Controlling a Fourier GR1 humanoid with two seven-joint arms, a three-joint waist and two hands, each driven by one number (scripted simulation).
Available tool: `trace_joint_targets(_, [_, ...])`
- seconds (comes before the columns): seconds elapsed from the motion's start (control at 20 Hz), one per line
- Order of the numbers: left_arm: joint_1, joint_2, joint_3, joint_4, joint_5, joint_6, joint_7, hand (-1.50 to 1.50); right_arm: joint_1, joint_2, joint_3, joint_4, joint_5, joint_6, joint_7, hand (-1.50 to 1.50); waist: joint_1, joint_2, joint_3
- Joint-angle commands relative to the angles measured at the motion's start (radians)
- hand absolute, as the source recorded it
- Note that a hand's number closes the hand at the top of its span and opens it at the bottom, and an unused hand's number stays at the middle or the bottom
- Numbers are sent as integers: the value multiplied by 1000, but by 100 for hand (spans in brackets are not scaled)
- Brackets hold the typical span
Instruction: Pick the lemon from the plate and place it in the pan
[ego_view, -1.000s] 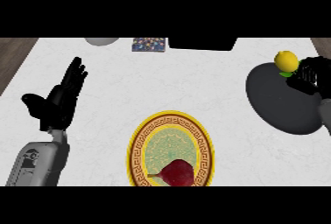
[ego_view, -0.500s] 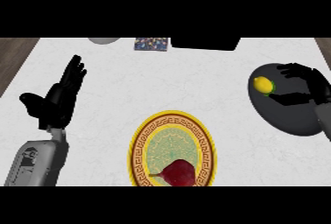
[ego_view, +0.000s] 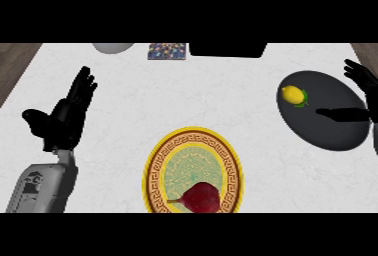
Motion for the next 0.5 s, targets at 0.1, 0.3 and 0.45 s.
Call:
trace_joint_targets(0.1, [28,5,24,-18,7,9,4,0,66,-95,-81,40,-97,280,-92,-150,-26,-12,-2])
trace_joint_targets(0.3, [-20,34,51,16,9,4,21,0,164,-182,-84,31,-114,493,-187,-150,-46,-16,-3])
trace_joint_targets(0.45, [50,16,38,-3,8,-1,-7,0,244,-239,-90,-6,-136,585,-242,-150,-55,-21,-5])
